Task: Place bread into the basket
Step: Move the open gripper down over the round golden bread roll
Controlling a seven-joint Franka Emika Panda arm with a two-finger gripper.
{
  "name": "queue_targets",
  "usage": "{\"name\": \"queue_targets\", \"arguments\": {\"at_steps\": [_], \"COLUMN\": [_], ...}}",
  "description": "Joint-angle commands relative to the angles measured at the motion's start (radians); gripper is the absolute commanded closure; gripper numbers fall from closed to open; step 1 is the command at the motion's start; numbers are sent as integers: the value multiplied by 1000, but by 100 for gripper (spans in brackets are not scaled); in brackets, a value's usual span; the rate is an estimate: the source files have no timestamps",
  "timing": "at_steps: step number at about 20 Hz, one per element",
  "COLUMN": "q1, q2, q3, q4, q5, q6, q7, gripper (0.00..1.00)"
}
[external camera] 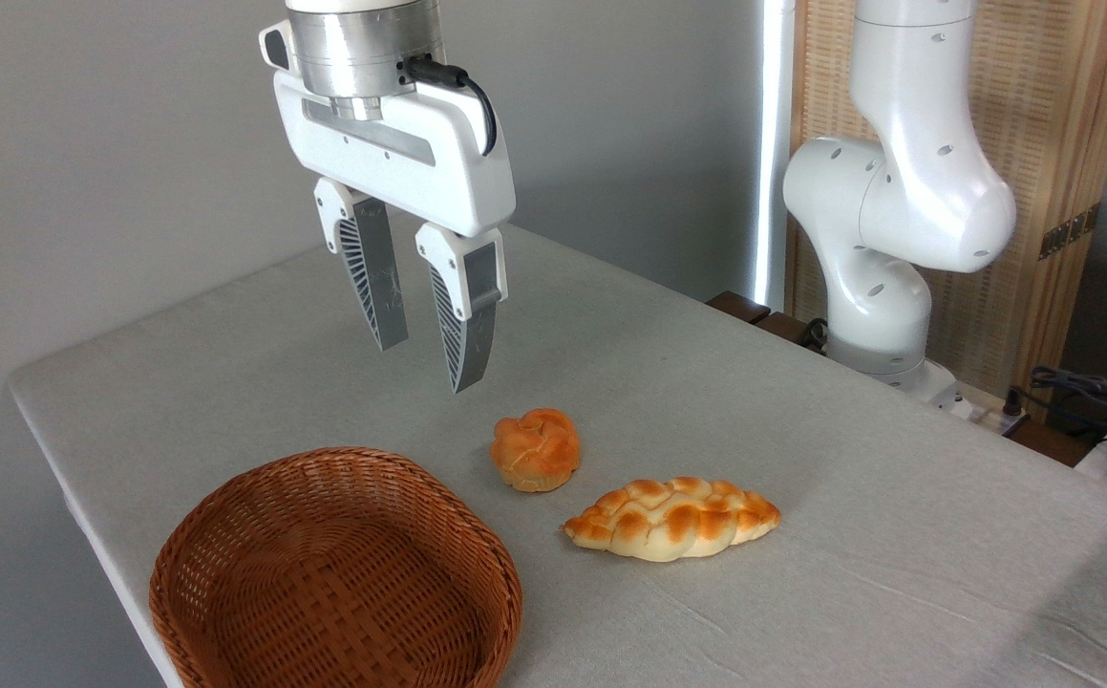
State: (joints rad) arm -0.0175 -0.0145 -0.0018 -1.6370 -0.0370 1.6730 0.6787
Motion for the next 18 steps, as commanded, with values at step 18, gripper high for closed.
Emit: {"name": "queue_targets", "arguments": {"at_steps": [18], "q1": [-16], "q2": [-87], "q3": [-9], "q4": [-170], "q5": [2], "q6": [2], "q7": [4], "gripper": [0]}}
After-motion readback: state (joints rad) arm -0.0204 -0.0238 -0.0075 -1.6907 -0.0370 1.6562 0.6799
